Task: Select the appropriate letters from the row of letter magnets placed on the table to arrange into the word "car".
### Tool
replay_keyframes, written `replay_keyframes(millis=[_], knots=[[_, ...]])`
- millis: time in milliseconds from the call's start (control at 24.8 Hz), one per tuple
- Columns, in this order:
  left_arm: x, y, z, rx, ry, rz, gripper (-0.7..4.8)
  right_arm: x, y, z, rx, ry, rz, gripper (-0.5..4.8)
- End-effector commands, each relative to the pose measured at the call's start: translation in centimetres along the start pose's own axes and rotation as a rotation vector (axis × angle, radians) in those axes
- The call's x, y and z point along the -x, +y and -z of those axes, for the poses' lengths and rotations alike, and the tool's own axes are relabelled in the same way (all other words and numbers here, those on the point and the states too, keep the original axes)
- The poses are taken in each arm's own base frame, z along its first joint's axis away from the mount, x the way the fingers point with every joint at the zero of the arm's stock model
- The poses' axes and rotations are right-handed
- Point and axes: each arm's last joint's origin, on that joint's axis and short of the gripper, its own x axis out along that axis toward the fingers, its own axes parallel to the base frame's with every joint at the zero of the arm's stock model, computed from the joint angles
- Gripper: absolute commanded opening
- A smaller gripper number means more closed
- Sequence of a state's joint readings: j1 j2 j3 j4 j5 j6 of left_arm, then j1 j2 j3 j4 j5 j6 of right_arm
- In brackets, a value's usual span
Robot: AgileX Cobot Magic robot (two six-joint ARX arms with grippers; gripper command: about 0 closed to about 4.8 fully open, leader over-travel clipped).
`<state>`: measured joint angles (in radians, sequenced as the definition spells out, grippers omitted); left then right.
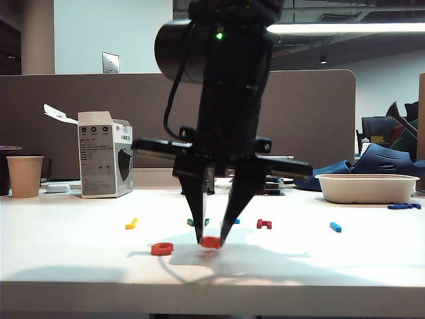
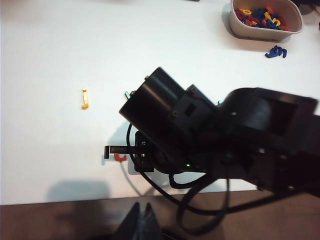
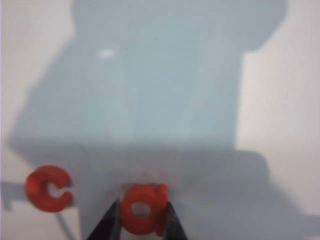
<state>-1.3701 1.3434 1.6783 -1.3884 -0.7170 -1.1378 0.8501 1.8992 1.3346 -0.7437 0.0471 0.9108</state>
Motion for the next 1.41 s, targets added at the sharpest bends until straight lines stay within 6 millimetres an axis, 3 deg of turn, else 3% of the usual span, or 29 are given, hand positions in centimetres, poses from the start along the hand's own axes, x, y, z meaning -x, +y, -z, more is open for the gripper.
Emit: replay_keyframes(millis=[40,362,563,684,1127,1288,1409], knots=[[0.07,0.05,-0.08,0.004,-0.005,0.002,-0.05,-0.61,0.1,0.21,0.007,0.023,0.005,0.44],[0.08,0.05,-0.08,0.004,-0.005,0.003,-0.05,-1.0,0.16,0.63,0.018,0.045,0.024,0.47],[0.08,0.05,-0.08,0.004,-0.005,0.003,-0.05,-0.97,0.21,0.67,0.02,0.044,0.024,0.7],[0.08,0.06,-0.08,0.004,-0.005,0.003,-0.05,-0.94,0.26,0.64,0.019,0.042,0.02,1.14],[0.08,0.05,-0.08,0.004,-0.005,0.003,-0.06,-0.87,0.34,0.55,0.018,0.035,0.012,1.19],[0.08,0.05,-0.08,0.004,-0.005,0.003,-0.05,-0.68,0.39,0.47,0.017,0.027,0.002,1.71],[0.08,0.05,-0.08,0.004,-0.005,0.003,-0.06,-0.63,0.4,0.46,0.017,0.026,-0.001,1.71]])
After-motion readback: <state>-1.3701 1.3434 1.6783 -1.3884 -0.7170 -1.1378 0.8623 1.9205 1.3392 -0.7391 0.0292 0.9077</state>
